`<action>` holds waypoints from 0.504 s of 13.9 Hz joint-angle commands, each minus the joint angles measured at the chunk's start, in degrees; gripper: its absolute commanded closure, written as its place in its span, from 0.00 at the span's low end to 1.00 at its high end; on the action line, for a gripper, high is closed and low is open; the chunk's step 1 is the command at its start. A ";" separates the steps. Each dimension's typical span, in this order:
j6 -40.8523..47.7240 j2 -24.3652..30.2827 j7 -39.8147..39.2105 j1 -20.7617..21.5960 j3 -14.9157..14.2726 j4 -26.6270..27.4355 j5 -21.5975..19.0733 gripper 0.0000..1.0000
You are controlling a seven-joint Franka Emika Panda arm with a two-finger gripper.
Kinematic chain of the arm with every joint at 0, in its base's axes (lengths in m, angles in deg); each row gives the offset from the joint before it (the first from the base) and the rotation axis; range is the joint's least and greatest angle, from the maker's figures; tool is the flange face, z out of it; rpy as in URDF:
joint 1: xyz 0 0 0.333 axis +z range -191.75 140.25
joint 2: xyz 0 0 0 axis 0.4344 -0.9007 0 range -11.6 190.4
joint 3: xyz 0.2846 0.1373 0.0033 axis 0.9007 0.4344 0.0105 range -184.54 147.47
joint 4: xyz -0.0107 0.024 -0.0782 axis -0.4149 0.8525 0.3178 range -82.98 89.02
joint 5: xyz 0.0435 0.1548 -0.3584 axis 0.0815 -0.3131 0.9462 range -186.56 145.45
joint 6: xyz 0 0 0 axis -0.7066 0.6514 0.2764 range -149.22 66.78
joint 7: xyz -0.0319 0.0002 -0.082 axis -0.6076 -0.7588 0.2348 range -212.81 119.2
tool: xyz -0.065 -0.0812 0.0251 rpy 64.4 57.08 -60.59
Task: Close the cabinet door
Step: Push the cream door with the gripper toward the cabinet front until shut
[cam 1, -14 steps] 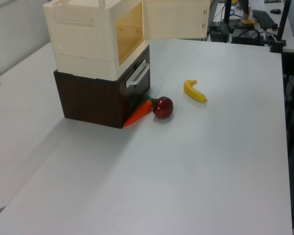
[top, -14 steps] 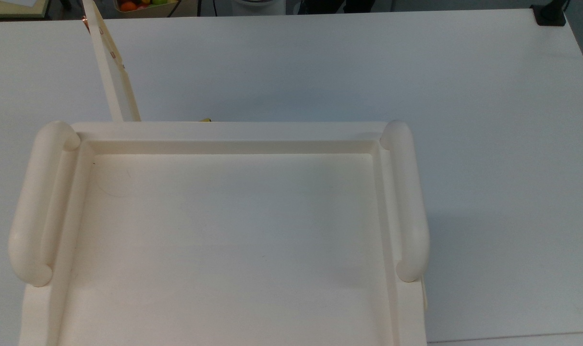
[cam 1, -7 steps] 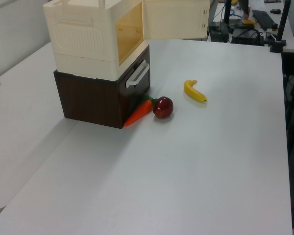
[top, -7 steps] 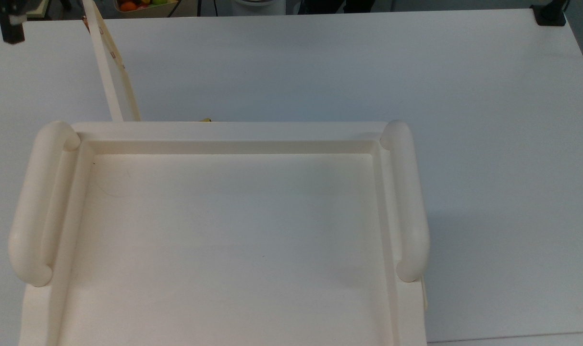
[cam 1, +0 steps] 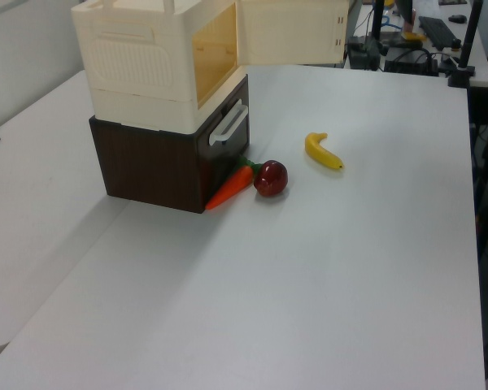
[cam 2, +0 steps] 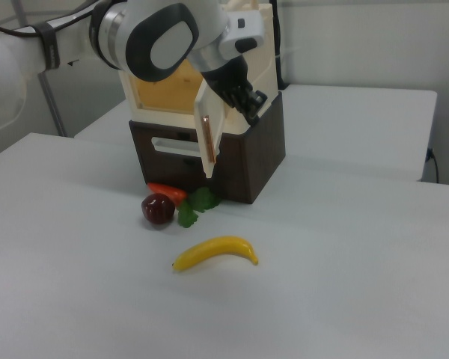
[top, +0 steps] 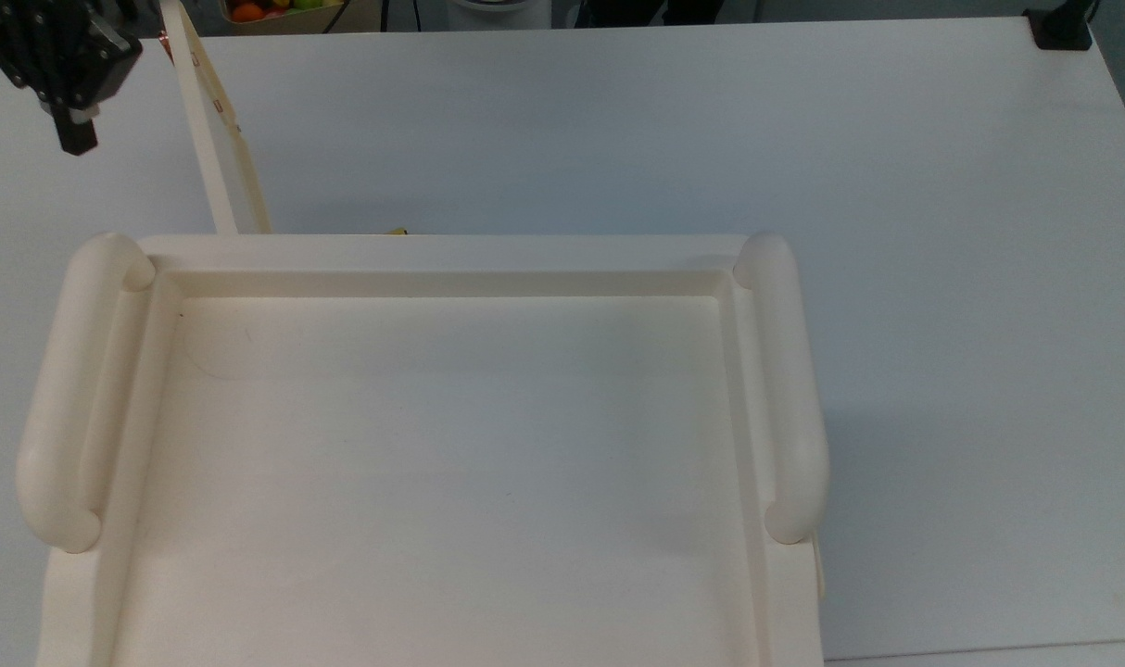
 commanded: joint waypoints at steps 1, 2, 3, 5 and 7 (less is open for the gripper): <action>0.10 1.24 -0.32 2.34 0.77 2.98 -2.72 1.00; 2.63 1.24 0.38 3.56 1.55 2.90 -3.16 1.00; 3.35 1.24 0.91 4.27 2.26 2.90 -3.25 1.00; 3.45 1.24 2.48 5.15 5.06 2.99 -3.34 1.00; 2.75 1.07 3.72 5.16 8.31 2.90 -3.61 1.00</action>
